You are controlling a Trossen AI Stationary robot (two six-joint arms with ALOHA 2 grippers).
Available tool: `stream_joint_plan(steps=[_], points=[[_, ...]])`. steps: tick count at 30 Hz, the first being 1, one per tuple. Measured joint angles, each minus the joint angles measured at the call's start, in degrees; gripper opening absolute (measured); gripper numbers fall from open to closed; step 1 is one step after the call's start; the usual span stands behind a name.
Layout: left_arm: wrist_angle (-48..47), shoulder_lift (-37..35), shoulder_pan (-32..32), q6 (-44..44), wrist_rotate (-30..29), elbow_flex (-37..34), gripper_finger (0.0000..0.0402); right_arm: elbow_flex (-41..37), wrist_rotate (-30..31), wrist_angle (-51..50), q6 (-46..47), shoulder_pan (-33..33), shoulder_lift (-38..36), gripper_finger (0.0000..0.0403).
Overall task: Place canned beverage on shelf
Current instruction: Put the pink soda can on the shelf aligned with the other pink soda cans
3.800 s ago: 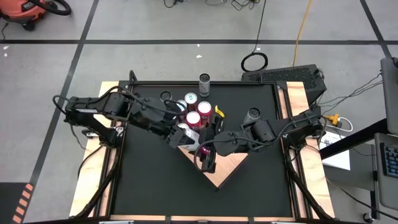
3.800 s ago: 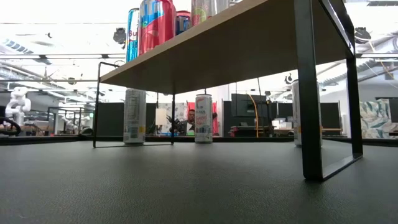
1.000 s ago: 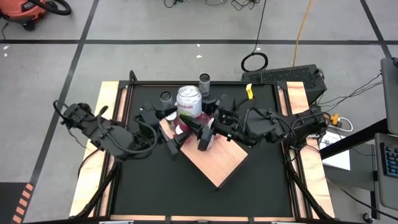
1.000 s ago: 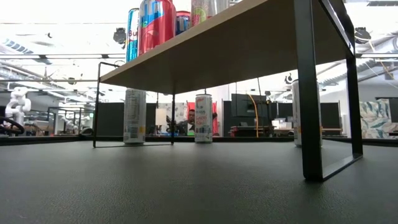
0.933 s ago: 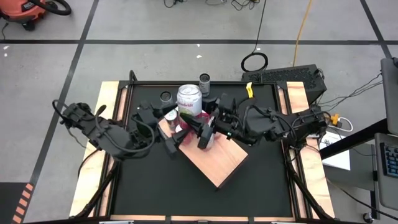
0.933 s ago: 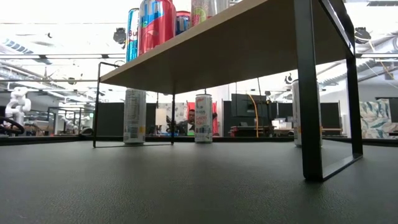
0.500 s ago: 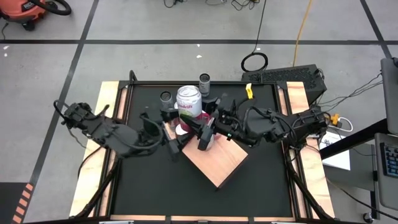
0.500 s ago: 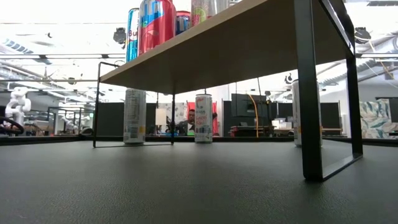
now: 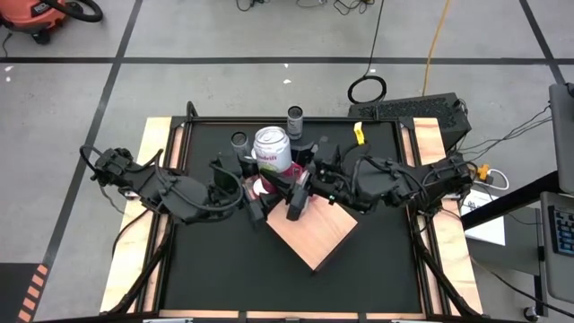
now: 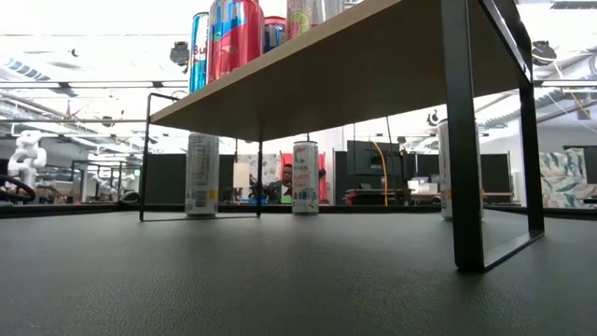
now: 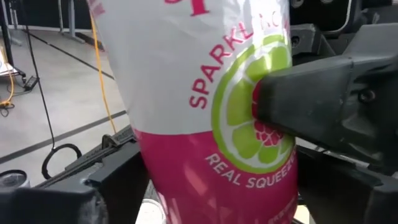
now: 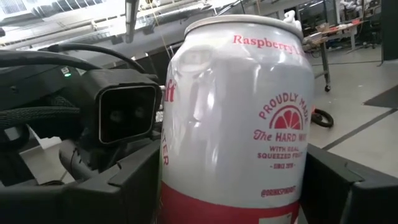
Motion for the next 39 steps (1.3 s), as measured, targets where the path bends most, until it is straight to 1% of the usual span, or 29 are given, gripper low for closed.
stream_joint_plan(steps=[5,8,15,18,22,25,29,32,37,39], points=[[-0.1,0.0,0.0,-0.2,0.0,0.0,0.0312,0.0,0.0,-0.2,0.0,0.0,0.0,0.0277],[-0.1,0.0,0.0,-0.4,0.0,0.0,0.0297,0.0,0.1,-0.5,-0.2,0.0,0.0,0.0277],[-0.2,0.0,-0.1,-0.4,-0.2,0.0,0.0295,0.1,0.0,-1.3,-0.3,0.0,-0.1,0.0277],[-0.3,0.0,-0.2,-0.3,-0.1,0.0,0.0295,0.1,-1.0,-3.2,1.5,0.1,-0.9,0.0280],[-1.1,0.0,-0.2,0.3,0.4,-0.1,0.0295,0.1,-2.7,-6.5,4.9,0.1,-2.1,0.0304],[-1.2,0.0,-0.2,1.7,2.1,-0.1,0.0295,0.1,-3.2,-9.8,7.6,0.1,-3.2,0.0325],[-1.9,0.0,-0.2,1.8,3.5,-0.1,0.0295,0.1,-6.9,-12.6,9.5,-0.3,-4.2,0.0341],[-2.7,0.0,-0.2,1.7,3.4,-0.1,0.0295,0.1,-7.5,-12.7,9.7,-0.4,-4.2,0.0330],[-3.6,0.0,-0.2,1.5,3.0,-0.1,0.0295,0.1,-8.3,-13.0,10.2,-0.4,-4.2,0.0282],[-4.2,0.0,-0.2,1.2,2.8,-0.1,0.0295,0.1,-8.3,-13.3,10.3,-0.5,-4.2,0.0269]])
